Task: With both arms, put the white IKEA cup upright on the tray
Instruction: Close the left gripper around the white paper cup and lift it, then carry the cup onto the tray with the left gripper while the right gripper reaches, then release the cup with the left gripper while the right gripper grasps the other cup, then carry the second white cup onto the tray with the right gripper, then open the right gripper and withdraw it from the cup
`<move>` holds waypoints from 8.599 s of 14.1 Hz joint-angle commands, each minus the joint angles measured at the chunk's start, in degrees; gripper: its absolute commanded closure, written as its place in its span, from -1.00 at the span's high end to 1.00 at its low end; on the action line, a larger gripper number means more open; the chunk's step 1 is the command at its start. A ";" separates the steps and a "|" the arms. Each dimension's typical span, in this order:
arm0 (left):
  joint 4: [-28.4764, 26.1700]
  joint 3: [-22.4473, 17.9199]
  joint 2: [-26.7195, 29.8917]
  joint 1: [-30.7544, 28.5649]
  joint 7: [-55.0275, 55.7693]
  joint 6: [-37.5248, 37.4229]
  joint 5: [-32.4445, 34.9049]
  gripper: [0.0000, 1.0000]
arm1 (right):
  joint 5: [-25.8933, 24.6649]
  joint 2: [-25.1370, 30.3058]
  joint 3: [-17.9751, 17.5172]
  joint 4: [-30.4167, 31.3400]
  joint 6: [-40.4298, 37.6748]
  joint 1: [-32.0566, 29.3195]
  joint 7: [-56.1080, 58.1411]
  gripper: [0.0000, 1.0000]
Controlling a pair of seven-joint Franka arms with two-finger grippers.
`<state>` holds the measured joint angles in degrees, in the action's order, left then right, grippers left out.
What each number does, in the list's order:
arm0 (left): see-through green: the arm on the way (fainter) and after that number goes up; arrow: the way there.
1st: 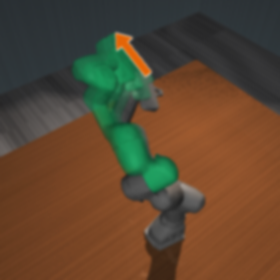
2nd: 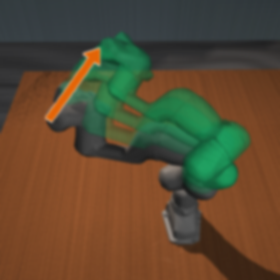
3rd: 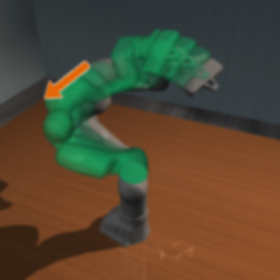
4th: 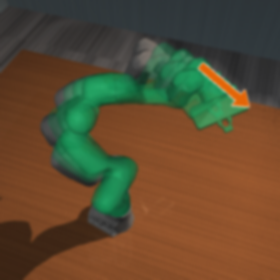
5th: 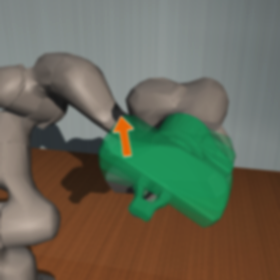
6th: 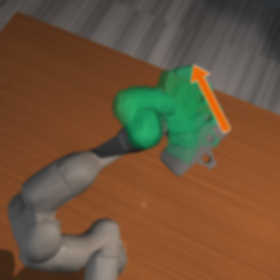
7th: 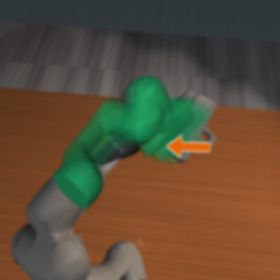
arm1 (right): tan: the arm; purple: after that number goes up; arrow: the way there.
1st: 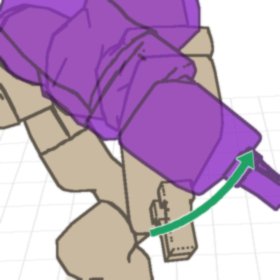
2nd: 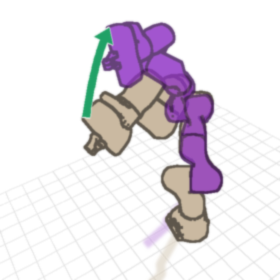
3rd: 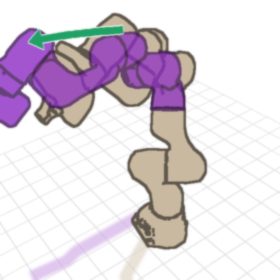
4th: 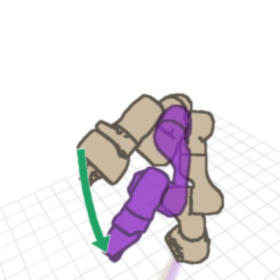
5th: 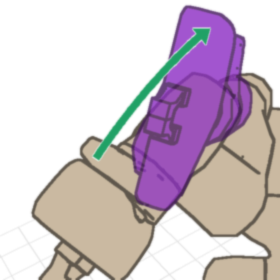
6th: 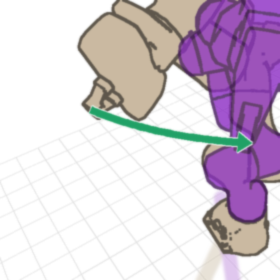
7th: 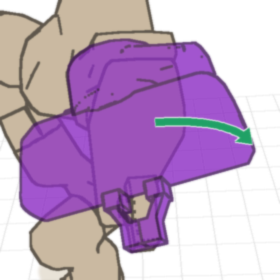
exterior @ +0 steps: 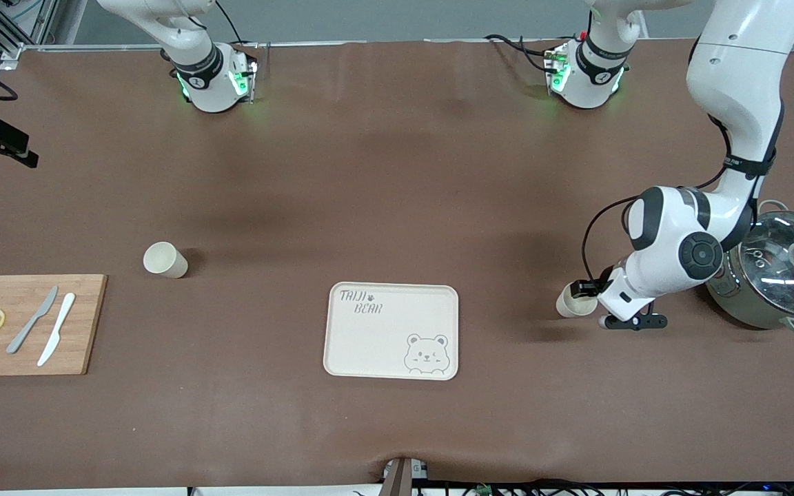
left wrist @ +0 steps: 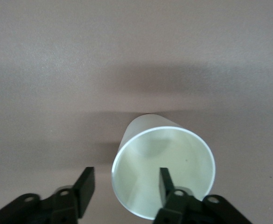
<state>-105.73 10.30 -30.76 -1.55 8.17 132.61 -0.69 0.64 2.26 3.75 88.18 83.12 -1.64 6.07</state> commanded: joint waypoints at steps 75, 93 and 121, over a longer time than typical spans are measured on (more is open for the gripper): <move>27.86 -9.86 15.29 0.33 -3.40 -38.64 2.46 1.00 | 12.20 -41.28 -0.06 -12.77 30.24 29.58 -65.13 -1.00; 6.32 -5.73 35.16 0.58 -5.35 -35.04 0.60 1.00 | 8.33 -48.76 0.20 -12.16 42.48 34.60 -70.06 1.00; 7.20 -5.99 33.58 0.15 -5.27 -36.54 1.57 1.00 | 3.32 -14.84 2.40 -2.49 10.57 11.67 -18.84 1.00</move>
<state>-98.74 4.13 2.58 -0.83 3.77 95.95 1.14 4.48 -16.18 7.29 83.04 93.82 12.99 -18.27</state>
